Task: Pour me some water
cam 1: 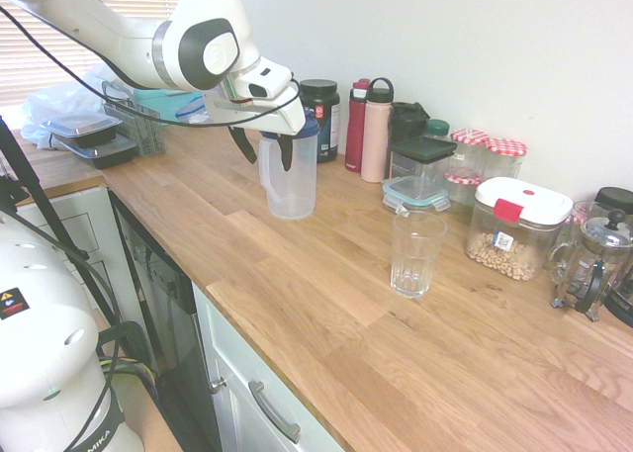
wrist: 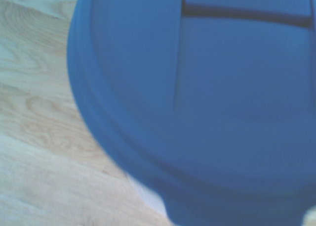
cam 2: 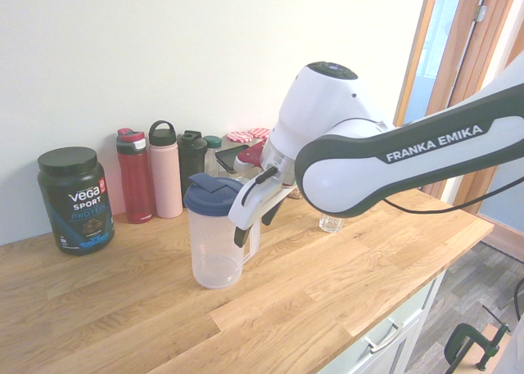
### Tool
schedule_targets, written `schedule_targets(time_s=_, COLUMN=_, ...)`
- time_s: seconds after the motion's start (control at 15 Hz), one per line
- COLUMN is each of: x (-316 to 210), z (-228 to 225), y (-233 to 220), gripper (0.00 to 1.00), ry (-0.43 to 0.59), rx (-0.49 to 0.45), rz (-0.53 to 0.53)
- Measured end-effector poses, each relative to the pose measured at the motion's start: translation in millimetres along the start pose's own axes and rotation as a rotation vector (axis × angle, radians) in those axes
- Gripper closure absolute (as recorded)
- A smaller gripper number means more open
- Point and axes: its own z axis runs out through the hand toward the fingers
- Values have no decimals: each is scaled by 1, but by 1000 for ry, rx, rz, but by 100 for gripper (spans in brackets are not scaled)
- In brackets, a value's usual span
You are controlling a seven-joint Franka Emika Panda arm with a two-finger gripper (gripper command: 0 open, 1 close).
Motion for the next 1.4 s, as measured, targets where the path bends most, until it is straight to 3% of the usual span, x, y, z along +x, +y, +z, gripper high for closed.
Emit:
schedule_targets(time_s=0.73, x=10, z=18, y=-9, gripper=100, ry=-10, rx=-4, rz=-19)
schedule_targets(time_s=1.4, x=3, z=3, y=1, gripper=100, ry=-16, rx=-19, rz=-8)
